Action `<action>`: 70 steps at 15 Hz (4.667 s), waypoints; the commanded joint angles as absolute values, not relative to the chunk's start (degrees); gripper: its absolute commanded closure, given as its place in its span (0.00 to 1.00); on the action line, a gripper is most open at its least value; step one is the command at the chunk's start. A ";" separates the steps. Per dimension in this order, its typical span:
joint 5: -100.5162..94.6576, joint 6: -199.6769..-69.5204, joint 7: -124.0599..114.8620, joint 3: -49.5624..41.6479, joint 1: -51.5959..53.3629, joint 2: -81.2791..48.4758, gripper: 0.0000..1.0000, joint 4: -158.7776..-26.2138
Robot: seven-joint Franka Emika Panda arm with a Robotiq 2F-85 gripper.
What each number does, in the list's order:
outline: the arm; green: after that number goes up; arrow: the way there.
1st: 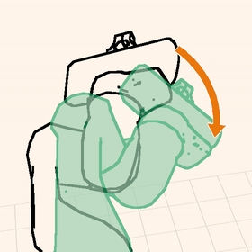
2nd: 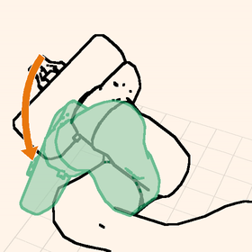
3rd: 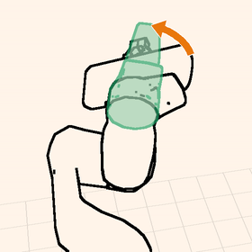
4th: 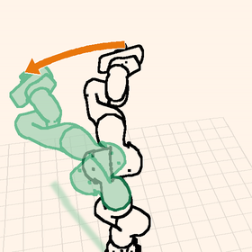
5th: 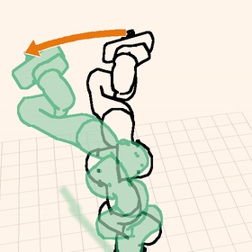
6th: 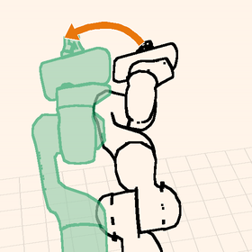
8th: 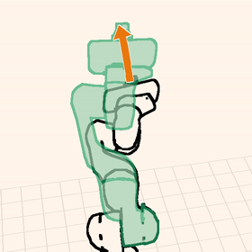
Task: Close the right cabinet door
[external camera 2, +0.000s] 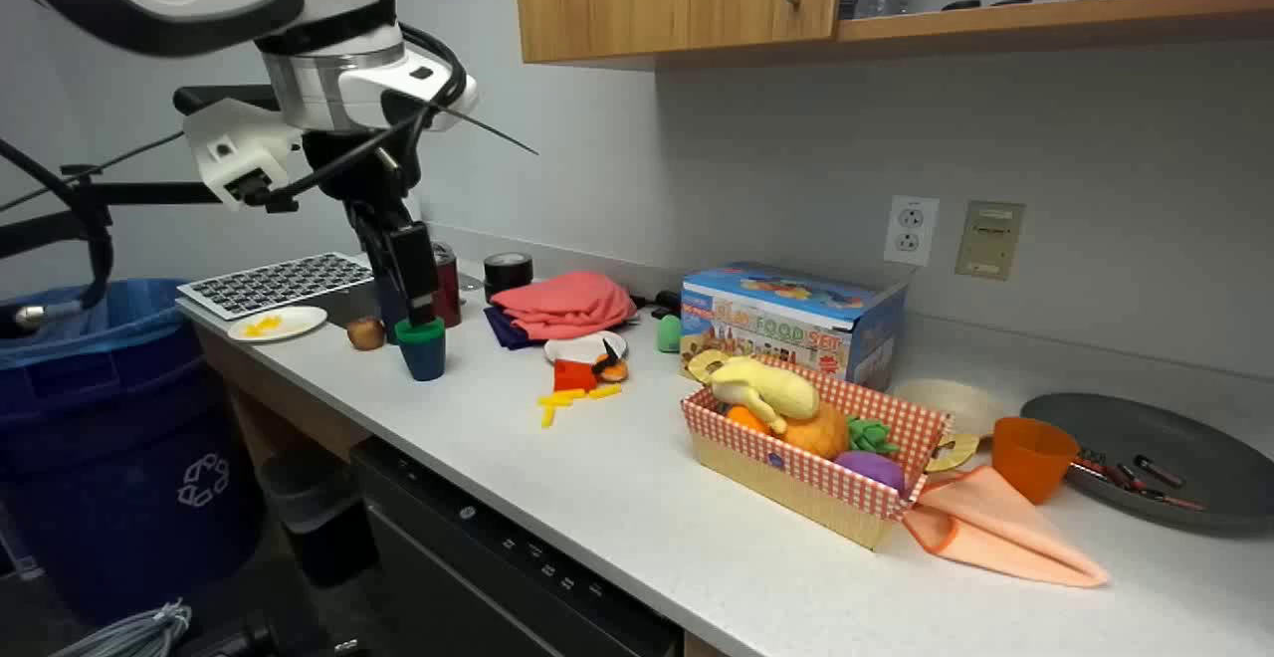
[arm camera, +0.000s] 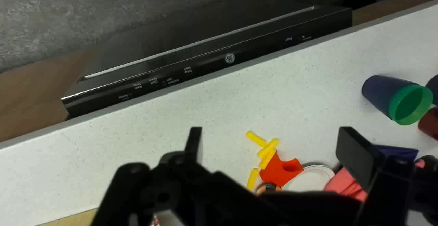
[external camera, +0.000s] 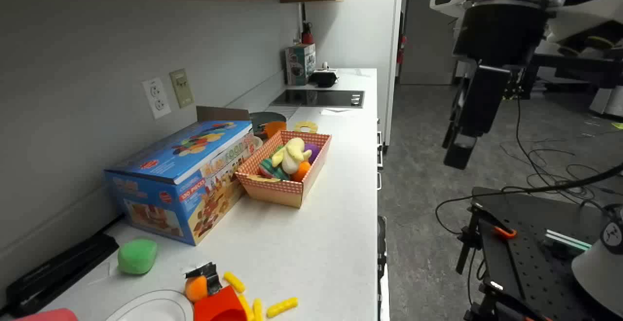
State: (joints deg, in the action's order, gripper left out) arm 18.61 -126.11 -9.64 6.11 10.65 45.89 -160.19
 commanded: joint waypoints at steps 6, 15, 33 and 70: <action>18.75 -125.81 -9.50 6.31 10.36 45.67 0.00 -160.07; 18.75 -125.81 -9.50 6.31 10.36 45.65 0.00 -160.07; -0.65 -101.85 -13.72 9.65 2.06 60.35 0.00 -143.61; -17.42 -132.45 -21.07 -9.72 -31.16 38.11 0.00 -112.53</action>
